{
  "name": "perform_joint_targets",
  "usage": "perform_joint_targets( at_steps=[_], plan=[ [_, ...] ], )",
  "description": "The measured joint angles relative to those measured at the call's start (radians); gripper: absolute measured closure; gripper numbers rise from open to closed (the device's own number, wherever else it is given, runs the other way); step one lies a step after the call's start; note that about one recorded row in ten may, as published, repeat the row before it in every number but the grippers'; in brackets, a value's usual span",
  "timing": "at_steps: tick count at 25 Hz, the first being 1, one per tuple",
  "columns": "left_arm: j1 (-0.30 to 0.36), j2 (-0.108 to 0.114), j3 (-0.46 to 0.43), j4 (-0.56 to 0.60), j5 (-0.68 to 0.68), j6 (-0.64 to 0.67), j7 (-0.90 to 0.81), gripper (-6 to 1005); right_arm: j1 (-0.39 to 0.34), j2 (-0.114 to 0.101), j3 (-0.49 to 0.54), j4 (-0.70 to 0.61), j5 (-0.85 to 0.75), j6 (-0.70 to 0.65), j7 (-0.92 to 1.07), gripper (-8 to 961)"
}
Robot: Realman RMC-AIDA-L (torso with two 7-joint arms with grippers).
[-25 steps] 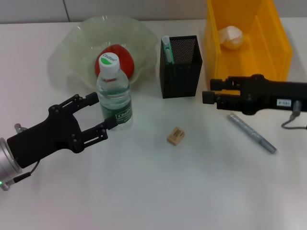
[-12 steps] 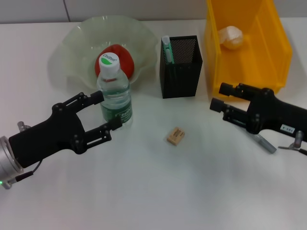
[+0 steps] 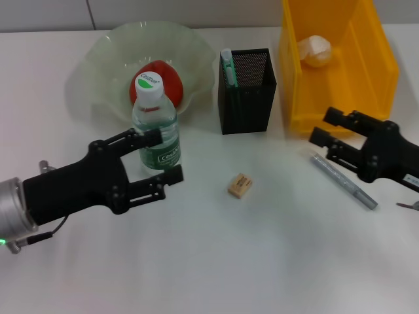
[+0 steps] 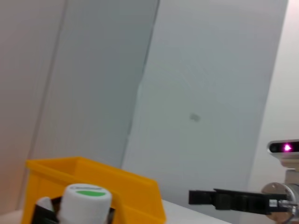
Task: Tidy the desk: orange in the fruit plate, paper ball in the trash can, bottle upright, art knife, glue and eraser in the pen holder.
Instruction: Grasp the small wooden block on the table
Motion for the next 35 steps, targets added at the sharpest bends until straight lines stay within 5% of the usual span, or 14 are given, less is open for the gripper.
perform_joint_targets(
  at_steps=[9, 15, 24, 35],
  plan=[
    [-0.002, 0.001, 0.269, 0.376, 0.052, -0.115, -0.42, 203, -0.036, -0.003, 0.079, 0.008, -0.004, 0.003, -0.01, 388],
    [0.007, -0.003, 0.345, 0.612, 0.189, -0.178, -0.641, 203, -0.035, -0.003, 0.08, 0.033, -0.005, 0.036, -0.01, 388],
    [-0.024, -0.004, 0.578, 1.002, 0.658, -0.27, -1.154, 203, -0.015, -0.001, 0.075, 0.059, -0.007, 0.075, -0.011, 389],
    [-0.103, -0.007, 0.666, 1.066, 0.811, -0.277, -1.389, 203, 0.016, -0.001, 0.07, 0.084, -0.009, 0.116, -0.011, 389]
  ],
)
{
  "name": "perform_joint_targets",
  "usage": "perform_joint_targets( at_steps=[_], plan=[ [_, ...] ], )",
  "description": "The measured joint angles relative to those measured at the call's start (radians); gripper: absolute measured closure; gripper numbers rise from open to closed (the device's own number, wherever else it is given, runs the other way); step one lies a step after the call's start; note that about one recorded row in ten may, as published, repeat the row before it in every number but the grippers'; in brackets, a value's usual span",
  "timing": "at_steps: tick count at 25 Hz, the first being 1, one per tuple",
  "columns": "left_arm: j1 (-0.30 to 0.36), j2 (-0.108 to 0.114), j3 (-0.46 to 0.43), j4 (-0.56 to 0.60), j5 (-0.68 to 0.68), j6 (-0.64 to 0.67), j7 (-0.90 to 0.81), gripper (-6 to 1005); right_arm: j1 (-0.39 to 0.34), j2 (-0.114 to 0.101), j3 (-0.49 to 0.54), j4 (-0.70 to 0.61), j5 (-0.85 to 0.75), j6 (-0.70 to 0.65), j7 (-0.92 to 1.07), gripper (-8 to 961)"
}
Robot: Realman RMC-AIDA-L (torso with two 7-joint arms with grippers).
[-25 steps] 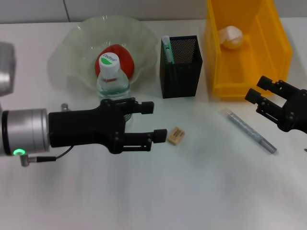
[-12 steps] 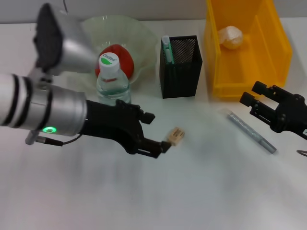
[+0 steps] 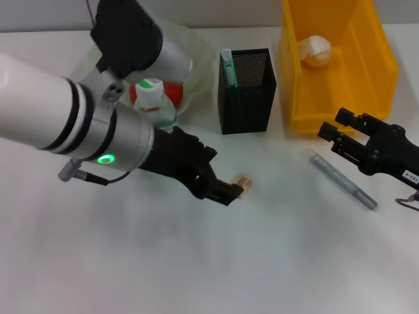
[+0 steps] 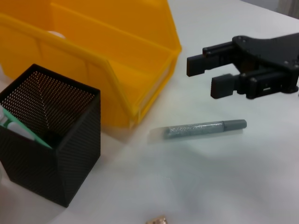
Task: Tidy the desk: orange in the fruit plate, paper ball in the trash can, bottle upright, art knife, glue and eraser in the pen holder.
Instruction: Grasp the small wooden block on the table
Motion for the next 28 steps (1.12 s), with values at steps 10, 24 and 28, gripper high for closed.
perform_joint_targets(
  at_steps=[10, 24, 28],
  plan=[
    [-0.128, -0.003, 0.077, -0.03, 0.085, 0.009, -0.105, 203, 0.005, -0.001, 0.0, 0.003, 0.0, 0.012, 0.001, 389],
    [-0.203, -0.003, 0.101, -0.236, 0.113, -0.066, -0.114, 337, 0.005, 0.0, -0.001, 0.015, 0.0, 0.013, 0.0, 389],
    [-0.203, -0.003, 0.103, -0.267, 0.108, -0.098, -0.113, 335, 0.006, 0.0, -0.001, 0.015, -0.001, 0.013, 0.0, 389]
  ],
)
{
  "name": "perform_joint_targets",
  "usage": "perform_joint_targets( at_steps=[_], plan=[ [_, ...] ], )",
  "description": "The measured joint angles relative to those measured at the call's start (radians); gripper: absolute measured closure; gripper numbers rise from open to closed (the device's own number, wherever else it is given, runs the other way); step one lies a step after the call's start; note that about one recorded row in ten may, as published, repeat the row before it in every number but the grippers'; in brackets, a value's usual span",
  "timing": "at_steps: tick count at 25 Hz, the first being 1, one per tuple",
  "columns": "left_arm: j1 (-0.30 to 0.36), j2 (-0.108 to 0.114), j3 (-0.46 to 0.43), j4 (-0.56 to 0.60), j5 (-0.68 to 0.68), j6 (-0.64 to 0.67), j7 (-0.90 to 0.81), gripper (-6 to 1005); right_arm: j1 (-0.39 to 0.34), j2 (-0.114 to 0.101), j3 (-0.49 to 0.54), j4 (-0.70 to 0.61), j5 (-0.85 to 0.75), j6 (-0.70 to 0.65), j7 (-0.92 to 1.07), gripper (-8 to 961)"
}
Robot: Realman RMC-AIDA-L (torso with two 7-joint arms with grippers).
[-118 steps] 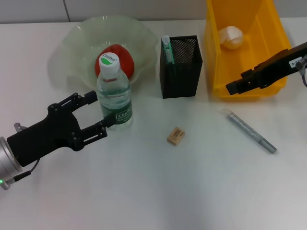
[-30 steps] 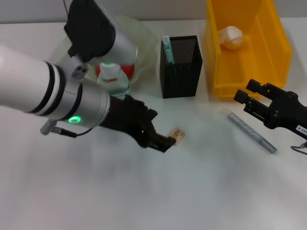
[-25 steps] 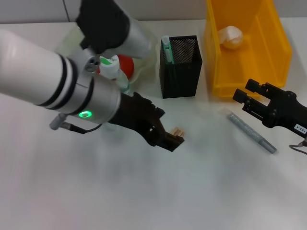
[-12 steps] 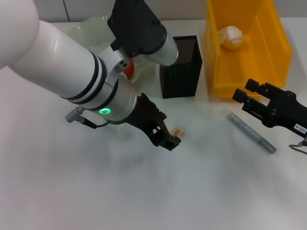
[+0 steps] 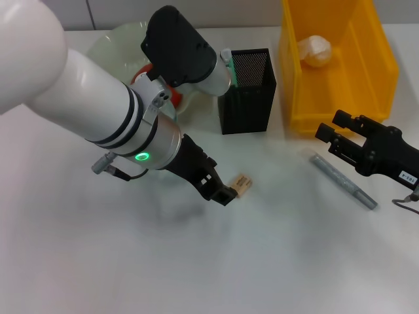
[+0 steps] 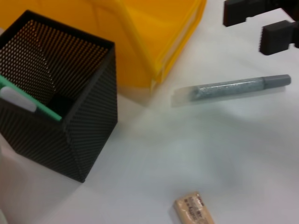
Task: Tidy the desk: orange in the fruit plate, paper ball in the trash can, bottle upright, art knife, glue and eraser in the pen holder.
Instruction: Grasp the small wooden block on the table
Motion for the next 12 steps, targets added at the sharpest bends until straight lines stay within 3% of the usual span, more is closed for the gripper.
perform_joint_targets(
  at_steps=[12],
  plan=[
    [0.002, 0.0, 0.07, -0.037, -0.043, -0.093, 0.001, 333, 0.0, 0.0, -0.003, 0.003, -0.002, 0.014, 0.0, 389]
  ],
)
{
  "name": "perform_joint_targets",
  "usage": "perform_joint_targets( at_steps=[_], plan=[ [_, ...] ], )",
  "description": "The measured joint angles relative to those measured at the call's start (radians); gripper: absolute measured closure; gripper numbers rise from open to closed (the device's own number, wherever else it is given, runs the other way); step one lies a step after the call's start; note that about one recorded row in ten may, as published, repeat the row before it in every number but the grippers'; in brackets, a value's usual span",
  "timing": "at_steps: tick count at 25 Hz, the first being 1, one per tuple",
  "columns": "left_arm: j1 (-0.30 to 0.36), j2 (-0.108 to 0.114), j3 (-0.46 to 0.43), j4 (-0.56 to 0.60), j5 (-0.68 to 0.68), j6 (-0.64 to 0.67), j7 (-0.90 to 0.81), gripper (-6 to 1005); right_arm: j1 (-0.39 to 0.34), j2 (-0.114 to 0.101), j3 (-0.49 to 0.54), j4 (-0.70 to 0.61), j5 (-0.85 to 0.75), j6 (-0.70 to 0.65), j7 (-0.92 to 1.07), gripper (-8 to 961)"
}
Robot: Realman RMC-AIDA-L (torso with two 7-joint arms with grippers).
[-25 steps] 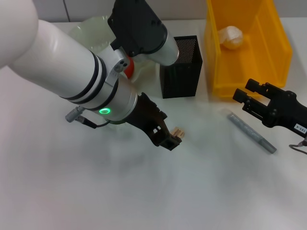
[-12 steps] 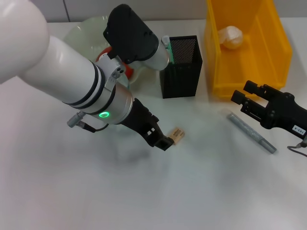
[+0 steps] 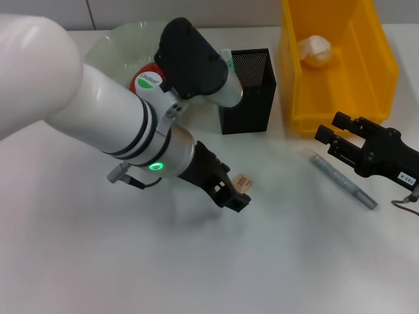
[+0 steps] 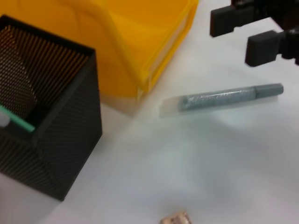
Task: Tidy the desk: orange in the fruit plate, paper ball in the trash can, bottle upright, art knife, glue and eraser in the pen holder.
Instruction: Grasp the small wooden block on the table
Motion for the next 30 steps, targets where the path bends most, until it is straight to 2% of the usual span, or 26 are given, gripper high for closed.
perform_joint_targets(
  at_steps=[22, 24, 30],
  plan=[
    [0.003, 0.0, 0.03, -0.096, -0.068, -0.148, 0.0, 332, 0.001, 0.0, 0.0, 0.011, 0.0, 0.005, 0.0, 390],
    [0.004, 0.0, 0.035, -0.139, -0.105, -0.183, 0.032, 332, 0.001, 0.0, 0.0, 0.011, 0.0, 0.013, 0.0, 390],
    [0.004, 0.0, 0.032, -0.168, -0.14, -0.202, 0.068, 332, 0.003, 0.0, 0.0, 0.014, 0.0, 0.015, 0.0, 390]
  ],
)
